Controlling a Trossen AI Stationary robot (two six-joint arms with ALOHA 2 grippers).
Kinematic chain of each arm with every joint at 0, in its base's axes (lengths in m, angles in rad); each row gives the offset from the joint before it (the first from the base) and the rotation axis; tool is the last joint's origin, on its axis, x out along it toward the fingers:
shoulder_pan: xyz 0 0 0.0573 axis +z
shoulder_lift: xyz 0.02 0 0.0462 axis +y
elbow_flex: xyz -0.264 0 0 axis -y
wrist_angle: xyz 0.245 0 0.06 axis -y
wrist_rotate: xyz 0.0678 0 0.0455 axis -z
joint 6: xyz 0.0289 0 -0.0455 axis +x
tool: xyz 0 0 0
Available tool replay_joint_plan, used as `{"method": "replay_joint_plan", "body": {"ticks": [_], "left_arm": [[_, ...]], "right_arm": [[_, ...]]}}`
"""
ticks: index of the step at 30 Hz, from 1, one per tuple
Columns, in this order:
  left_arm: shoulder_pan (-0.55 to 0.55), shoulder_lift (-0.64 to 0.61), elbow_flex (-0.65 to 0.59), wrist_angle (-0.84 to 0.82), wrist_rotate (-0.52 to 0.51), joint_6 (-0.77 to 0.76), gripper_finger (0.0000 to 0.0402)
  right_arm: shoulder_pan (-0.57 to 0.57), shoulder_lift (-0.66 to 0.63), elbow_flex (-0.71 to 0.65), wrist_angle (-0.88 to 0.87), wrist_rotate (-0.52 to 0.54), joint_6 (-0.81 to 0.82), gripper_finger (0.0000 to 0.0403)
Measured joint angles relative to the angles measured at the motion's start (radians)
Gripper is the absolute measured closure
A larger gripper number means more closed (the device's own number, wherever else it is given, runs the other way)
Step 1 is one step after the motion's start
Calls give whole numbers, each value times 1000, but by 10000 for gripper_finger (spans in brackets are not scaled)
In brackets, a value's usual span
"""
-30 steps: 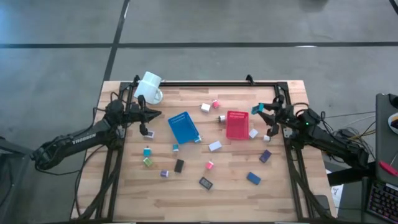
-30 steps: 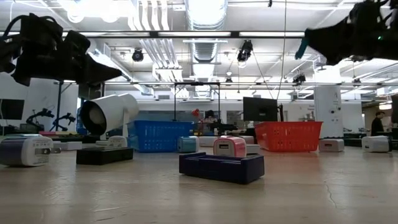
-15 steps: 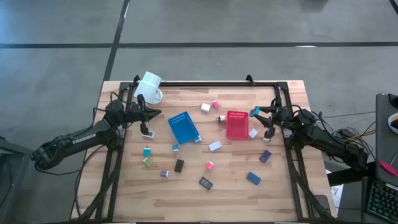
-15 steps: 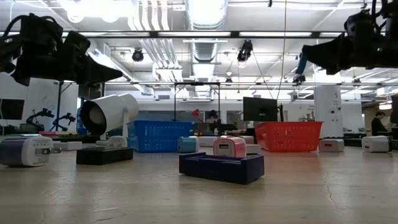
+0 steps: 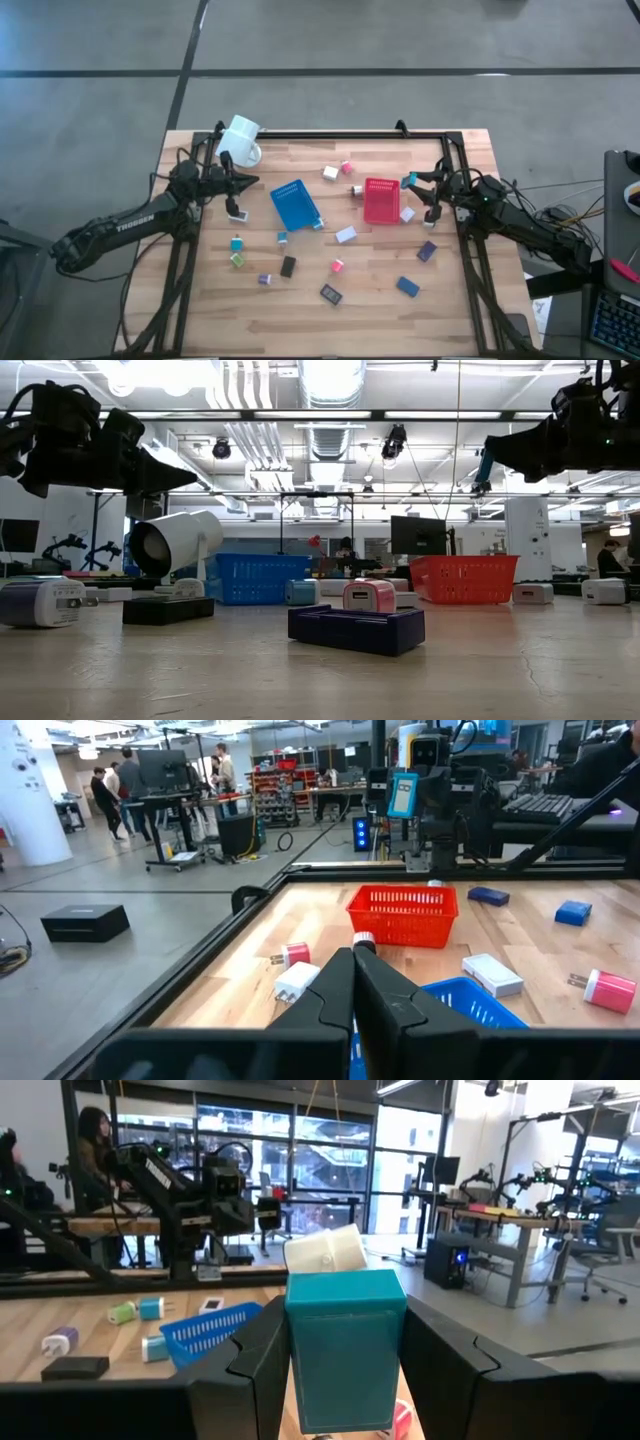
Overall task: Pick & Place Office items
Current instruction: Put the light blue digital clock into the red bin
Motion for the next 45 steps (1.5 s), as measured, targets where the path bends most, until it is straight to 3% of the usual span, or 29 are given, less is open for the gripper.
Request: {"method": "replay_joint_plan", "body": {"ticks": [8,13,17,20,23,28,37,45], "left_arm": [[0,0,0,0,-4,-17,390],[0,0,0,0,-22,-17,390],[0,0,0,0,-22,-17,390],[0,0,0,0,-22,-17,390],[0,0,0,-1,-22,-27,390],[0,0,0,-16,-22,-32,390],[0,0,0,-24,-22,-32,390],[0,0,0,-26,-22,-24,390]], "right_arm": [[1,16,1,77,8,31,252],[18,110,58,92,33,75,252],[74,253,117,65,116,68,252],[130,390,179,33,250,52,252],[192,537,267,-55,393,39,252],[273,765,431,-224,498,37,252],[302,1091,632,-403,551,74,252],[301,1270,773,-634,542,73,252]]}}
